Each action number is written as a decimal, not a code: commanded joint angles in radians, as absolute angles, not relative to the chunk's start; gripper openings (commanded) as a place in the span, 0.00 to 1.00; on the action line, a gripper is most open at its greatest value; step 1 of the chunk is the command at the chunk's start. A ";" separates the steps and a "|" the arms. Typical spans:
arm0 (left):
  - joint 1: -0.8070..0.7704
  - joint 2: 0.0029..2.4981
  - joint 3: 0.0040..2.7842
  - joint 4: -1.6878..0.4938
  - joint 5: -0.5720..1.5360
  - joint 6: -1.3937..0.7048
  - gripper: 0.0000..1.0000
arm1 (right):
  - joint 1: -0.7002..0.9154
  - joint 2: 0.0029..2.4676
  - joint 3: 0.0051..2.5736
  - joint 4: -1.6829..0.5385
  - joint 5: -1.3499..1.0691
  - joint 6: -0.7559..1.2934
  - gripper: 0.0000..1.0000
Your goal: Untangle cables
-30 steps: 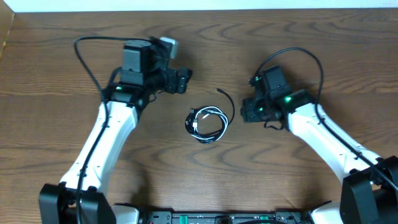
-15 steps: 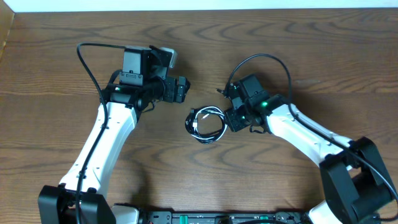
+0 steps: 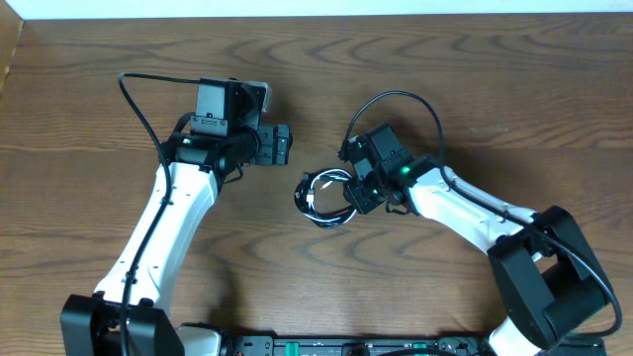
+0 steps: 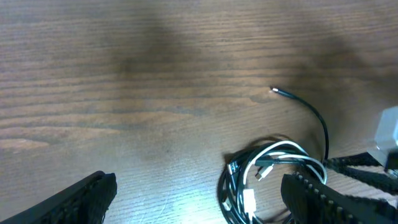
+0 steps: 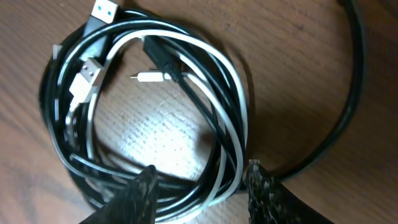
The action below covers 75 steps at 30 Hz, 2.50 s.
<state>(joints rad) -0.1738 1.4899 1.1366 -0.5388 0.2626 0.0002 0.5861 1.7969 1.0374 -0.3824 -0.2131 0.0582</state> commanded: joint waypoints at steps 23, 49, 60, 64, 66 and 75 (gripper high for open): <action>-0.174 1.474 1.147 -0.636 0.253 -0.005 0.90 | 0.590 1.837 1.036 -0.325 -0.138 0.127 0.01; -0.183 1.615 1.111 -0.525 0.770 0.106 0.99 | 0.455 1.432 1.398 -0.732 -0.089 0.160 0.01; -0.315 1.736 1.111 -0.425 0.803 0.149 0.99 | 0.421 1.430 1.409 -0.878 0.024 0.190 0.03; -0.344 1.736 1.111 -0.373 0.804 0.140 0.99 | 0.410 1.481 1.400 -0.903 0.083 0.208 0.27; -0.352 1.736 1.111 -0.363 0.800 0.138 0.99 | 0.409 1.517 1.399 -0.905 0.096 0.235 0.28; -0.314 1.736 1.111 -0.360 0.657 0.087 0.99 | 0.405 1.704 1.399 -0.866 0.160 0.323 0.29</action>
